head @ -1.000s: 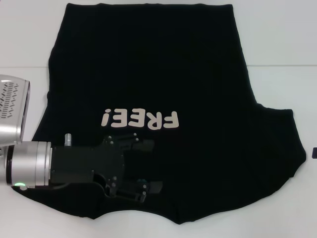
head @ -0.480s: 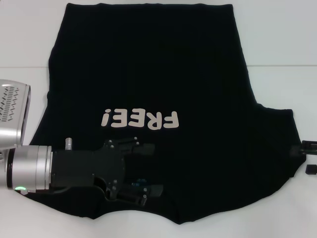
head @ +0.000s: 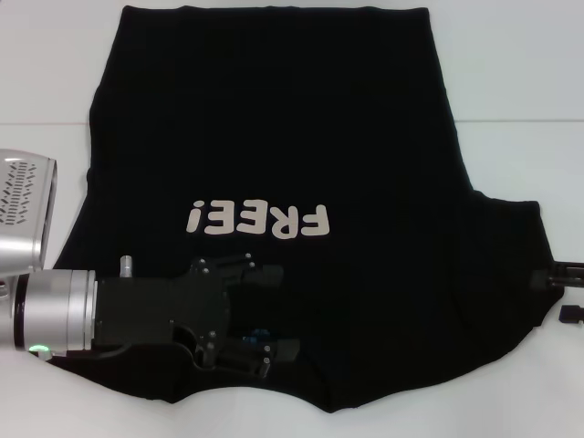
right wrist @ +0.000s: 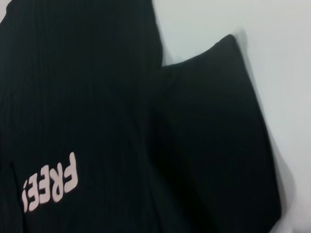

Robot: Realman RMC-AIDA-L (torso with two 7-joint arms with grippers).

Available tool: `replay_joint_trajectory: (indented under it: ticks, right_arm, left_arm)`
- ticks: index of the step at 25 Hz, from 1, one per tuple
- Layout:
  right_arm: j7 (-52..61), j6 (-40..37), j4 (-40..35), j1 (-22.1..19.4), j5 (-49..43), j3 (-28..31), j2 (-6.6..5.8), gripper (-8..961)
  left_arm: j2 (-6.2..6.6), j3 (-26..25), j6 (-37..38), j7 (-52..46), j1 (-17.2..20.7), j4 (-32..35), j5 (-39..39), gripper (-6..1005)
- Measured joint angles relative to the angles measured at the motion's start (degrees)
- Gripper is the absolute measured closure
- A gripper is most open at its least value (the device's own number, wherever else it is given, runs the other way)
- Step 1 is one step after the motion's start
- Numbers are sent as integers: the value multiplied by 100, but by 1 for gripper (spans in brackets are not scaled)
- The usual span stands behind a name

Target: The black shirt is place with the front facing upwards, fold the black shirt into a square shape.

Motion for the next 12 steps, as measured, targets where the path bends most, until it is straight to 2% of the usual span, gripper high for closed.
replay_joint_trajectory:
  ticks: [12]
  right_arm:
    - [15, 201, 8, 90, 2, 47, 66, 207]
  left_arm:
    - [2, -26, -1, 0, 0, -33, -28, 52]
